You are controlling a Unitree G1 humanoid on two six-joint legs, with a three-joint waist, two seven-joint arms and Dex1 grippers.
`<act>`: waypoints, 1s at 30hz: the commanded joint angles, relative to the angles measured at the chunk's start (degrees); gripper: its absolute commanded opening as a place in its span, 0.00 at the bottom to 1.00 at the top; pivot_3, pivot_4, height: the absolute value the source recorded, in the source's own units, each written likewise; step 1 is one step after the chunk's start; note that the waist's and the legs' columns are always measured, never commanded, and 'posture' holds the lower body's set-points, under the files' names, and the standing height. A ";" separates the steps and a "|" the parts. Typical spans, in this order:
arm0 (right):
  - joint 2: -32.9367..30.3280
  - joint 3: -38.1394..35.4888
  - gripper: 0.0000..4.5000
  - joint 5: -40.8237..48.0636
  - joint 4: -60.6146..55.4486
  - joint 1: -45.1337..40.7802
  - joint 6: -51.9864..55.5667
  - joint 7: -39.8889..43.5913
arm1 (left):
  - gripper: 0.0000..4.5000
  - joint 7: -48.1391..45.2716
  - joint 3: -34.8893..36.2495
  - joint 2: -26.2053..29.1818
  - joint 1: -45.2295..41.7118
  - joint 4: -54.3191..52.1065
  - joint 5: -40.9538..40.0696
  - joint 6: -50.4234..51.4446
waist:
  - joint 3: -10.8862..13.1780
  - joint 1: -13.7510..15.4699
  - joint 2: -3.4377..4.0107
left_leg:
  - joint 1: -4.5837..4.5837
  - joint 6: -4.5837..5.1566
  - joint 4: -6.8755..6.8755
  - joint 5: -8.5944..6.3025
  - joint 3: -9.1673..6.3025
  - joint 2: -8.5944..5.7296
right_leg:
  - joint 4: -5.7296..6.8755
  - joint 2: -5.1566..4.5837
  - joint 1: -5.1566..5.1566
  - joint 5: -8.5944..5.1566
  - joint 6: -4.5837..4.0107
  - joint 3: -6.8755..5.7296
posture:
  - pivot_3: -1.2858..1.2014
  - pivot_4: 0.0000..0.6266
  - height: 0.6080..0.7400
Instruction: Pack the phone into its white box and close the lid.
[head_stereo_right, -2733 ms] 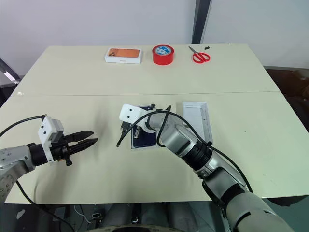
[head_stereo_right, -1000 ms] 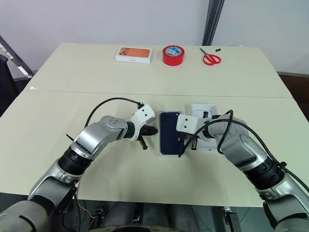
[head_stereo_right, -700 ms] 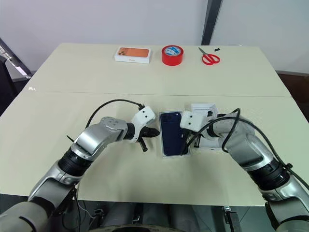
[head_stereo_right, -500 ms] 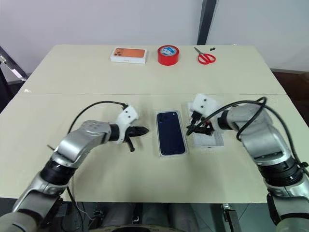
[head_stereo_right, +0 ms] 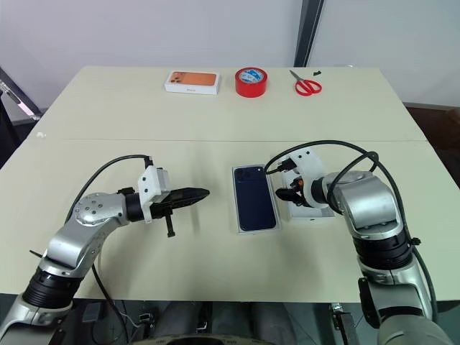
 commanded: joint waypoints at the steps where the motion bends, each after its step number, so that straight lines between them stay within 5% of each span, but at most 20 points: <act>1: 0.88 -2.13 0.10 0.71 -1.49 -1.21 1.21 -3.35 | 0.00 0.31 1.88 0.23 -0.01 -1.65 -0.57 -1.14 | 0.00 -0.01 0.00 | 0.00 0.00 0.00 0.00 0.00 0.00 | 0.01 0.01 0.00 0.00 0.00 0.00 | 0.52 0.24 0.95; 2: 1.30 -2.52 0.01 1.00 -1.50 -1.35 1.46 -4.05 | 0.00 0.51 2.06 0.16 0.04 -1.60 -0.53 -1.08 | 0.00 -0.02 0.00 | 0.00 0.00 0.00 0.00 0.00 0.00 | 0.01 0.02 0.00 0.00 0.00 0.00 | 0.52 0.24 0.95; 9: 3.81 -9.32 0.01 5.35 -1.88 -6.37 -0.35 -5.01 | 0.00 5.44 6.53 -0.34 0.29 2.20 0.69 -1.91 | 0.01 -0.48 0.02 | 0.02 0.00 0.00 0.00 0.01 0.00 | 0.08 0.08 -0.01 0.00 0.01 0.00 | 0.52 0.24 0.95; 15: 19.09 -26.56 0.01 26.59 0.59 -13.52 1.63 -4.46 | 0.00 11.57 13.55 -1.41 -2.27 8.32 0.22 -2.67 | 0.00 -0.45 -0.01 | 0.03 0.01 0.00 0.00 0.01 0.04 | 0.20 0.15 -0.07 0.01 0.01 -0.01 | 0.52 0.24 0.95; 17: 27.31 -29.84 0.01 37.54 2.53 -13.21 1.63 -12.36 | 0.00 12.21 13.88 -1.54 -3.37 9.46 0.63 -2.92 | 0.00 -0.46 -0.01 | 0.02 0.01 0.00 0.00 0.01 0.04 | 0.21 0.13 -0.07 0.01 0.01 -0.01 | 0.52 0.24 0.95; 21: 43.53 -34.73 0.01 63.25 9.81 -9.18 1.63 -40.76 | 0.00 12.79 13.49 -1.73 -5.48 11.27 1.54 -3.44 | 0.02 -0.44 0.05 | 0.01 0.00 -0.03 0.00 0.02 0.05 | 0.27 0.10 -0.09 0.01 0.01 -0.01 | 0.52 0.24 0.95; 23: 38.95 -23.33 0.01 90.14 12.52 -2.88 -11.43 -63.16 | 0.00 12.98 12.92 -1.78 -6.04 11.52 2.27 -3.34 | -0.05 -0.14 -0.06 | -0.11 -0.01 0.02 0.01 0.04 -0.01 | 0.29 -0.04 -0.16 0.01 0.02 -0.03 | 0.52 0.24 0.95; 25: 36.24 -15.63 0.01 104.17 12.48 1.79 -20.99 -77.06 | 0.00 12.77 12.22 -1.81 -6.09 11.36 2.57 -3.14 | -0.05 -0.46 -0.07 | -0.09 0.03 0.01 -0.01 0.02 -0.02 | 0.24 -0.10 -0.09 0.01 0.02 -0.08 | 0.52 0.24 0.95; 30: 34.04 -11.91 0.01 105.39 11.04 7.56 -28.07 -90.29 | 0.00 12.14 8.75 -2.98 -5.22 9.25 3.30 -1.99 | -0.04 -1.85 -0.08 | -0.06 0.07 0.09 -0.01 0.09 -0.03 | 0.19 -0.04 -0.04 0.01 0.03 -0.05 | 0.52 0.24 0.95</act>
